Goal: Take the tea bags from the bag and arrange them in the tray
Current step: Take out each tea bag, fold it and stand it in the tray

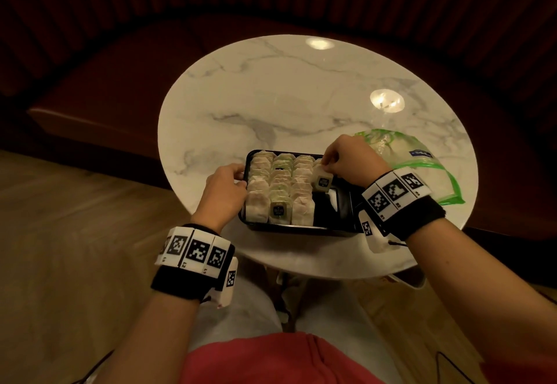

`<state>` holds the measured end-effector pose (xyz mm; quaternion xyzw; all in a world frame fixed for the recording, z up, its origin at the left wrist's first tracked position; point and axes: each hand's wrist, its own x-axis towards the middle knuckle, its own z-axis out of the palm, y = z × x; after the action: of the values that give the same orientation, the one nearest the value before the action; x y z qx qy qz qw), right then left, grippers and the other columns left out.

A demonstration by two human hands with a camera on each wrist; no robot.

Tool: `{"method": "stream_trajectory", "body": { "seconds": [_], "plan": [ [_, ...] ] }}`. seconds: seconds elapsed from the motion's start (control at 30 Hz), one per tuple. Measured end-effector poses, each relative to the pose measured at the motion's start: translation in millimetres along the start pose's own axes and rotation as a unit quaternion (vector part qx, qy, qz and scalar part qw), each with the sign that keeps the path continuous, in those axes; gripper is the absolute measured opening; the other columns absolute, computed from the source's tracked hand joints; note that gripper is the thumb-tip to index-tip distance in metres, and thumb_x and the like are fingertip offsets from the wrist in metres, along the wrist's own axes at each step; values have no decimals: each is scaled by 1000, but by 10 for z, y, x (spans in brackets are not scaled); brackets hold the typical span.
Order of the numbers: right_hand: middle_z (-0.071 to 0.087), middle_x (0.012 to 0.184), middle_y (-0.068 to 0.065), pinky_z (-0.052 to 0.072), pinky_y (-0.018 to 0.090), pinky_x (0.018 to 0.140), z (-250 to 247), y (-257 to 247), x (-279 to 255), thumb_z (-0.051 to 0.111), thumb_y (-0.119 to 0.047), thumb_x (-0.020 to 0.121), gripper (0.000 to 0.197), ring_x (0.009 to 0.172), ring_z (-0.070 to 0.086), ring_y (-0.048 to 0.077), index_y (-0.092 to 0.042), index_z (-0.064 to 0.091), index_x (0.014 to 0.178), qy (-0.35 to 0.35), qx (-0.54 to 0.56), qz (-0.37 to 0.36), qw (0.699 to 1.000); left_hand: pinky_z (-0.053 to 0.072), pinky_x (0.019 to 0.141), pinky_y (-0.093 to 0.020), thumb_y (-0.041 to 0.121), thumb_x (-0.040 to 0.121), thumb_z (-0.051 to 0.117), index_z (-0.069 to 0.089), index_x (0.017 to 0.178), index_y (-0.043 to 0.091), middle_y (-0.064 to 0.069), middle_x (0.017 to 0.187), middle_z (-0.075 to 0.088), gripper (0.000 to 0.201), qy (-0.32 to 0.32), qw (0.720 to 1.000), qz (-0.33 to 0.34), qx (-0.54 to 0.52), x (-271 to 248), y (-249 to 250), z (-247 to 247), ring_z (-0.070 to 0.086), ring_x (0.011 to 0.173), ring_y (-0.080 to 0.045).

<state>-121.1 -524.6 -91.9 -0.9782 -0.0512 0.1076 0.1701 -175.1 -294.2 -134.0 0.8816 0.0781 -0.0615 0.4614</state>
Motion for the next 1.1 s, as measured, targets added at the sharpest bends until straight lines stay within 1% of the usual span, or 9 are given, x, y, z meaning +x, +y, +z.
{"method": "stream_trajectory", "body": {
  "seconds": [0.13, 0.37, 0.5, 0.57, 0.63, 0.73, 0.8, 0.93, 1.1],
  "plan": [
    [67, 99, 13, 49, 29, 80, 52, 6, 25, 68, -10, 86, 7, 93, 61, 23, -11, 72, 92, -3, -1, 4, 1000, 40, 87, -24, -2, 94, 50, 65, 121, 8, -3, 101, 60, 33, 0, 1000, 4, 2, -6, 0, -9, 61, 104, -27],
    [71, 91, 8, 42, 20, 70, -52, 83, -188, 68, -3, 83, 15, 81, 60, 15, -6, 74, 96, 5, 56, 28, 998, 41, 86, -24, -1, 93, 49, 65, 122, 9, -2, 100, 60, 34, -4, 1000, 2, 4, 2, 14, -3, 61, 103, -27],
    [72, 93, 6, 41, 15, 57, 4, 58, -277, 66, -7, 86, 14, 75, 61, 11, -8, 74, 98, -81, 4, 42, 996, 42, 88, -26, 0, 94, 49, 64, 123, 9, -3, 102, 60, 34, -6, 1000, 1, 2, -1, 15, -9, 61, 104, -27],
    [73, 95, 4, 47, 18, 62, 67, 38, -275, 63, -10, 88, 16, 74, 63, 10, -13, 74, 100, -136, -33, 42, 989, 40, 86, -24, -1, 94, 50, 64, 123, 8, -4, 103, 61, 34, -6, 1000, 2, -1, -6, 20, -7, 60, 103, -25],
    [73, 100, 2, 53, 27, 75, 134, 8, -269, 61, -10, 89, 21, 83, 66, 14, -18, 74, 104, -174, -72, 44, 981, 40, 86, -24, -1, 94, 50, 64, 123, 8, -4, 104, 61, 34, -4, 1000, 2, 0, -9, 19, -4, 60, 103, -25],
    [69, 113, 5, 51, 30, 82, 185, -51, -250, 59, -13, 92, 28, 101, 65, 22, -19, 71, 116, -201, -123, 39, 971, 39, 86, -23, -1, 94, 49, 64, 123, 8, -2, 102, 59, 34, -4, 1000, 1, 0, -12, 15, -3, 60, 105, -26],
    [67, 117, 6, 51, 31, 85, 191, -67, -220, 60, -18, 92, 31, 106, 63, 24, -20, 68, 122, -210, -142, 40, 967, 39, 87, -23, -1, 94, 50, 64, 124, 8, -2, 102, 59, 34, -5, 1000, 2, 2, -10, 11, -9, 60, 106, -26],
    [68, 115, 4, 46, 27, 78, 185, -43, -172, 62, -22, 91, 33, 105, 63, 21, -23, 67, 124, -206, -134, 39, 969, 39, 88, -23, -1, 94, 51, 64, 124, 9, -1, 101, 59, 34, -4, 1000, 1, 1, -8, 6, -19, 60, 106, -25],
    [68, 113, 0, 50, 30, 89, 194, -5, -161, 64, -25, 90, 29, 102, 62, 18, -23, 70, 118, -193, -95, 32, 976, 40, 92, -24, -1, 94, 51, 64, 126, 11, -3, 106, 62, 36, -7, 1000, 2, 3, -6, 5, -19, 59, 110, -24]
  ]
}}
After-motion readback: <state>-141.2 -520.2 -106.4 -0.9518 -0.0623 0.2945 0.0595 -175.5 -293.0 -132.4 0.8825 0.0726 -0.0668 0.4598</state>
